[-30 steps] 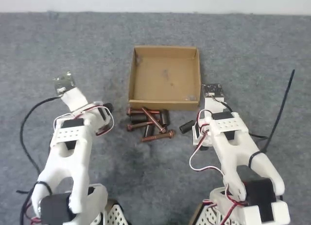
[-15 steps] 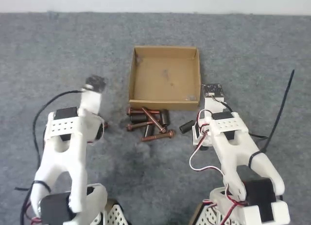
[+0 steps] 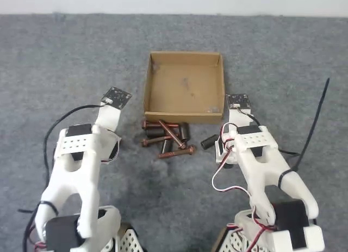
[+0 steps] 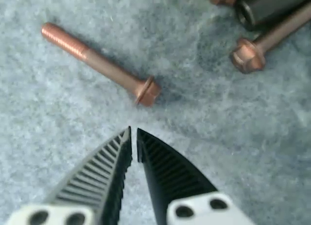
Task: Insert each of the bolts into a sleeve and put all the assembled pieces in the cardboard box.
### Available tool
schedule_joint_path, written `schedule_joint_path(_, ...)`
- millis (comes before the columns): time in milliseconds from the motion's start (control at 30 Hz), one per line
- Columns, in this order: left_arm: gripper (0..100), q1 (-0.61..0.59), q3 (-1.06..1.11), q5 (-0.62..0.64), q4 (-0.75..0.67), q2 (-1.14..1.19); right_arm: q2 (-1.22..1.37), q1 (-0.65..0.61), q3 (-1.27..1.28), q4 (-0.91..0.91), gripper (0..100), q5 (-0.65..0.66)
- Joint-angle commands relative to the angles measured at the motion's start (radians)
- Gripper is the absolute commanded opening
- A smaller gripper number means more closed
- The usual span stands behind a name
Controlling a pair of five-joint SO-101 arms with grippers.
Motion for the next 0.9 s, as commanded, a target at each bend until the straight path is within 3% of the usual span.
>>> schedule_joint_path(0, 1, 0.046, -0.015, 0.129, -0.028, -0.005, -0.036, 0.008, 0.003, -0.015, 0.6, 0.015)
schedule_joint_path(267, 1, 0.118, -0.013, 0.288, -0.02, -0.005, -0.036, 0.01, 0.003, -0.01, 0.6, 0.015)
schedule_joint_path(367, 1, 0.117, -0.021, 0.288, 0.031, -0.005, -0.036, 0.01, 0.003, -0.008, 0.6, 0.015)
schedule_joint_path(600, 1, 0.074, -0.203, 0.206, 0.307, -0.003, -0.036, 0.01, 0.003, -0.008, 0.6, 0.015)
schedule_joint_path(867, 1, 0.072, -0.193, 0.196, 0.255, 0.072, -0.036, 0.01, 0.003, -0.008, 0.6, 0.015)
